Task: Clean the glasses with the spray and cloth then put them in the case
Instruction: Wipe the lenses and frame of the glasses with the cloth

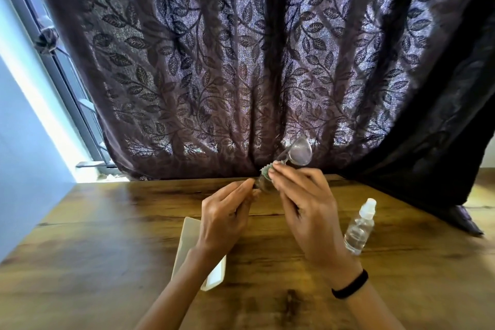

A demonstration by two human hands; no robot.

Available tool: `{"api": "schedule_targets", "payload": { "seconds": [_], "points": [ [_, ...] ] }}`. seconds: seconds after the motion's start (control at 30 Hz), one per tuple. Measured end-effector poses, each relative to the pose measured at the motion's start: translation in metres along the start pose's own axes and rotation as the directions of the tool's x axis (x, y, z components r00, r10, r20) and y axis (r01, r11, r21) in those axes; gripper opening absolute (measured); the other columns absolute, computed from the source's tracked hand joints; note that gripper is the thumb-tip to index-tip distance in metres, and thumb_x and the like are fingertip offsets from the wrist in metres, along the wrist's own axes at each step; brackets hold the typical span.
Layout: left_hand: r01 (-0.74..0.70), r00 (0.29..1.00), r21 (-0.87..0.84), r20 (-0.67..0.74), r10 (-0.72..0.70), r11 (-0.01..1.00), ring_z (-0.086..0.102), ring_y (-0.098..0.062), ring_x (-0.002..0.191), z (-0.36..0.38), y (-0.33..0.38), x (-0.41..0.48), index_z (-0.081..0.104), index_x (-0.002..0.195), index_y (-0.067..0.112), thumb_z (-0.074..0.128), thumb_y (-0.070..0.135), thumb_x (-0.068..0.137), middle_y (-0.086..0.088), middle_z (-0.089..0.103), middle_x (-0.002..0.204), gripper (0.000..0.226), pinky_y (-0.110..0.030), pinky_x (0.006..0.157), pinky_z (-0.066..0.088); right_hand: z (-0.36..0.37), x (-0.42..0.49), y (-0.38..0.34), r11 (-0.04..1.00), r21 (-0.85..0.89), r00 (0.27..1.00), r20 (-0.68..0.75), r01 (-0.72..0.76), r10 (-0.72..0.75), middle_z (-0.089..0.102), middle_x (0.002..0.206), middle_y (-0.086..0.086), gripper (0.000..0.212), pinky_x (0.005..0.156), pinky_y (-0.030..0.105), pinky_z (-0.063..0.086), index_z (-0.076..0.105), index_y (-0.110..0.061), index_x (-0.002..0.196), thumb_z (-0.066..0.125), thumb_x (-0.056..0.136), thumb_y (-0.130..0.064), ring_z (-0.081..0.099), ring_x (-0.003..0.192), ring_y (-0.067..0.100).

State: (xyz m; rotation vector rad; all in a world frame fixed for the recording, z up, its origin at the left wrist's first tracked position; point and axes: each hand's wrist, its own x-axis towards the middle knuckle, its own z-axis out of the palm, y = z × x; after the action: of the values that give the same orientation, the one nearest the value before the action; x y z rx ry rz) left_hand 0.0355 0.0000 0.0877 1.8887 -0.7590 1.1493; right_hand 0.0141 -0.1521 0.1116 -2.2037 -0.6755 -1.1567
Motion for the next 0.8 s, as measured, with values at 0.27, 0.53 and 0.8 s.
{"api": "schedule_targets", "payload": {
  "seconds": [0.27,0.53,0.8],
  "points": [
    [0.012,0.998,0.005,0.058,-0.012,1.000,0.062,-0.012,0.073,-0.003,0.009,-0.002,0.066,0.095,-0.007,0.054,0.001,0.082,-0.013,0.069,0.079,0.019,-0.030,0.061,0.055,0.004,-0.016,-0.009,0.996,0.013,0.996,0.035,0.083,-0.084,0.061,0.124,0.003,0.031,0.091,0.024,0.047,0.061,-0.006,0.119,0.052,0.090,-0.011,0.051,0.104,0.015],
    [0.022,0.999,0.001,0.035,-0.022,1.000,0.063,-0.015,0.061,-0.002,0.007,0.000,0.066,0.094,-0.006,0.046,0.021,0.095,-0.010,0.067,0.072,0.033,-0.030,0.053,0.053,-0.003,-0.015,0.017,0.998,-0.037,0.998,-0.040,0.044,-0.045,0.063,0.119,0.003,0.028,0.091,0.020,0.044,0.064,-0.005,0.114,0.054,0.088,-0.010,0.051,0.102,0.014],
    [0.009,1.000,-0.026,0.001,-0.009,1.000,0.063,-0.011,0.064,0.002,0.003,0.000,0.060,0.100,0.002,0.057,0.009,0.086,-0.010,0.068,0.073,0.015,-0.029,0.055,0.055,0.000,0.005,0.006,1.000,-0.015,0.997,-0.074,0.010,-0.011,0.065,0.116,0.002,0.027,0.094,0.016,0.041,0.065,-0.006,0.113,0.055,0.087,-0.007,0.050,0.102,0.013]
  ]
}}
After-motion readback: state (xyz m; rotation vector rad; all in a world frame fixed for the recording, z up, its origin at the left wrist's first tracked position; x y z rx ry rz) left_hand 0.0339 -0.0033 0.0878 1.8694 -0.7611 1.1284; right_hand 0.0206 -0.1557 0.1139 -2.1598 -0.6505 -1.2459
